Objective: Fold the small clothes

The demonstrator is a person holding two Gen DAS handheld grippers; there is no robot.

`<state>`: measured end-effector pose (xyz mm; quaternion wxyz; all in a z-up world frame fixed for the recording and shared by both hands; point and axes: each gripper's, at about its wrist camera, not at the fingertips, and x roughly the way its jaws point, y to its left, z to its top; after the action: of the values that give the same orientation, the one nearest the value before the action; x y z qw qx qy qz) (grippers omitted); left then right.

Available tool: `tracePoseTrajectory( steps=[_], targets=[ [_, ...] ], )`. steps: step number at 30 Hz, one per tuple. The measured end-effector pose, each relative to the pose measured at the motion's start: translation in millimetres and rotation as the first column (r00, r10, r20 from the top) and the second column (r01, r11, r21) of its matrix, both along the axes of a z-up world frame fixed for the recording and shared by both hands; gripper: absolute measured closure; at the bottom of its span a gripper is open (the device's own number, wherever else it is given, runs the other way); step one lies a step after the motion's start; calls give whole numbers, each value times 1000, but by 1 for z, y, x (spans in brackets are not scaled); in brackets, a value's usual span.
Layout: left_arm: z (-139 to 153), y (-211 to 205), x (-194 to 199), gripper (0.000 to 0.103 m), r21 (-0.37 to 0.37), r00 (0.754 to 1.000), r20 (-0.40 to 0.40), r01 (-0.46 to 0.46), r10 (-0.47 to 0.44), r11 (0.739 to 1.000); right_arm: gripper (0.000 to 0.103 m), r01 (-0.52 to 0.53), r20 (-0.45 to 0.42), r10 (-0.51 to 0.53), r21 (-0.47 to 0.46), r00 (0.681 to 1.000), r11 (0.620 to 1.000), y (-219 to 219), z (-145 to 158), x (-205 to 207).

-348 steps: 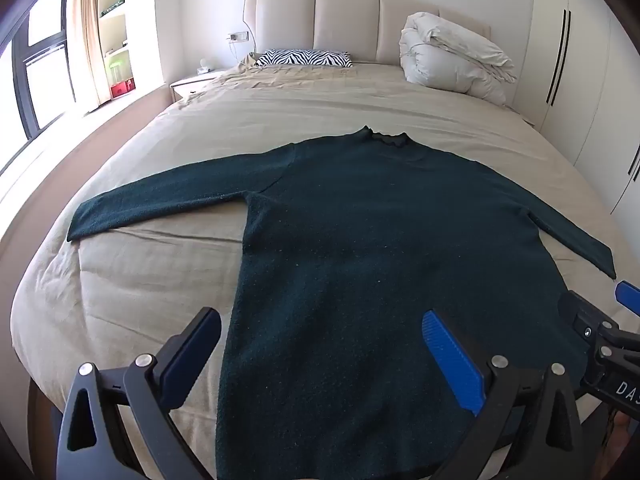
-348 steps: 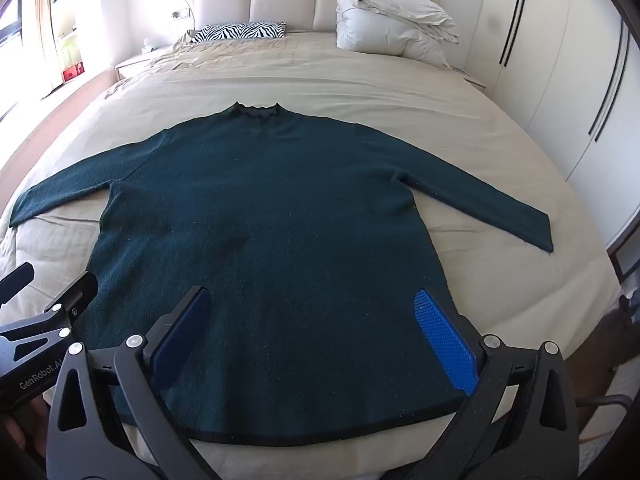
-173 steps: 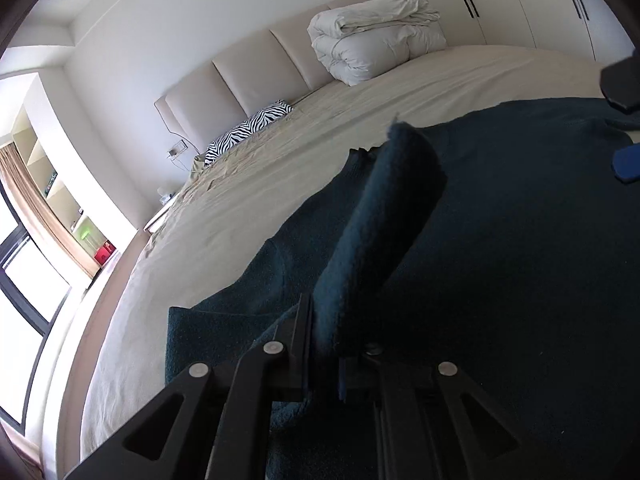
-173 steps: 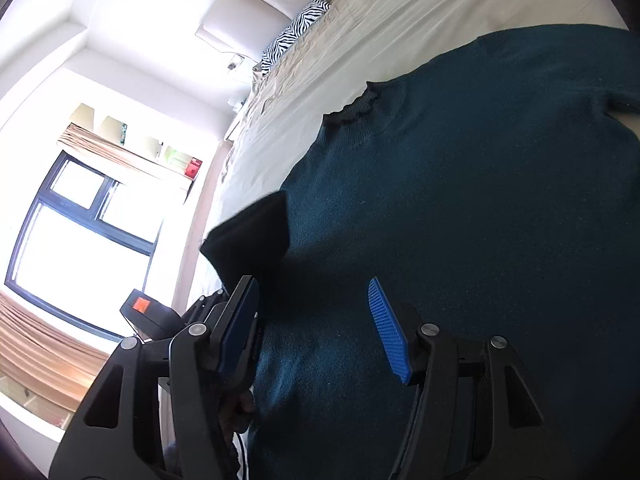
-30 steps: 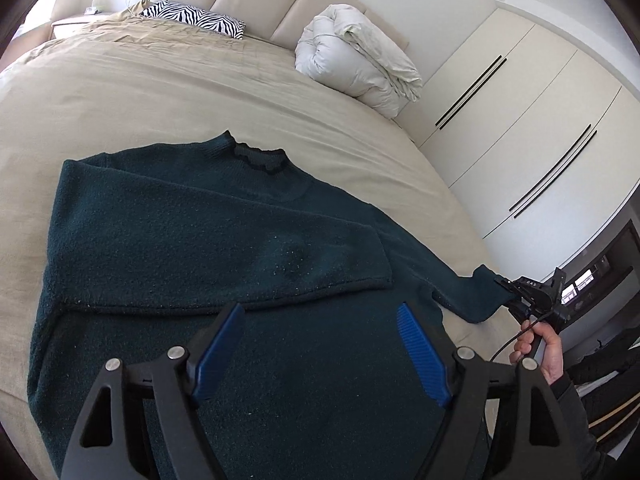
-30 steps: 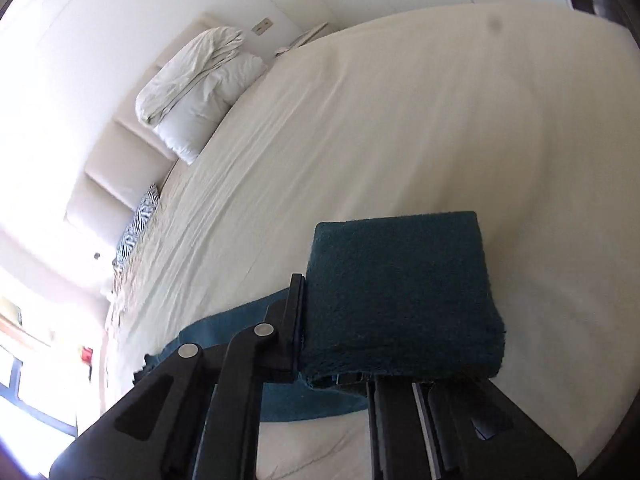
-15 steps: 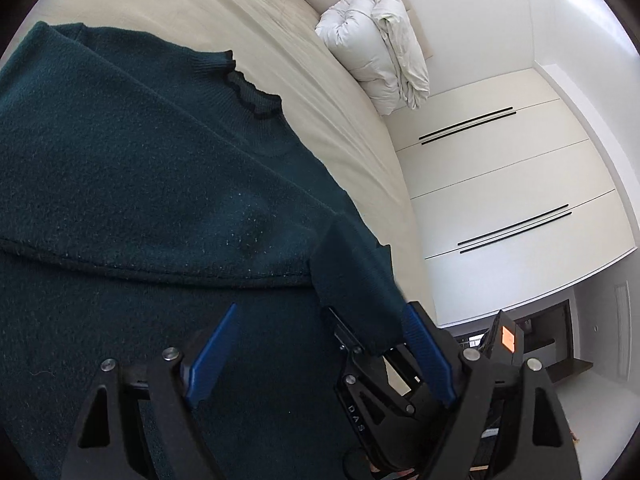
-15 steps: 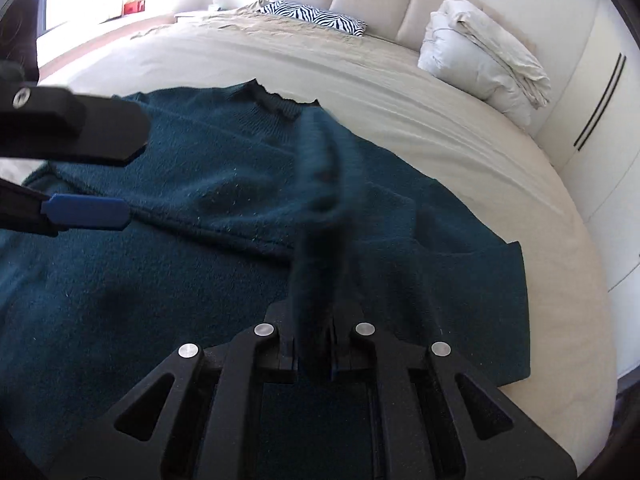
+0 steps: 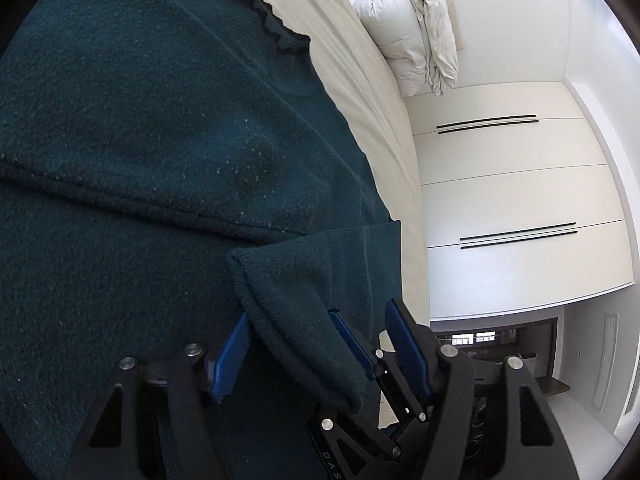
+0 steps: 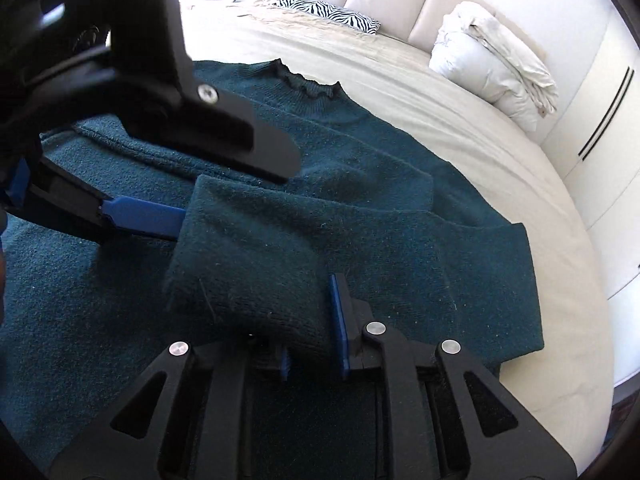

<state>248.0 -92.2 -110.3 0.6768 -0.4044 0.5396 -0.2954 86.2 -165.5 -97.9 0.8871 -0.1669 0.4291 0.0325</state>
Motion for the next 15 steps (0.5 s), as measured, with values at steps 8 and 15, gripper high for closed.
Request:
tracePoseTrajectory(
  steps=[8,15],
  targets=[
    [19,-8,5,95,63,998,55,38,-41,997,38,101,-22,-99,304,995,947,-48,20,-39],
    [108,17,17,95,260,939,327,16,-103,965,38,273,-166,-218,632,962,725,-112,-5,-60]
  ],
)
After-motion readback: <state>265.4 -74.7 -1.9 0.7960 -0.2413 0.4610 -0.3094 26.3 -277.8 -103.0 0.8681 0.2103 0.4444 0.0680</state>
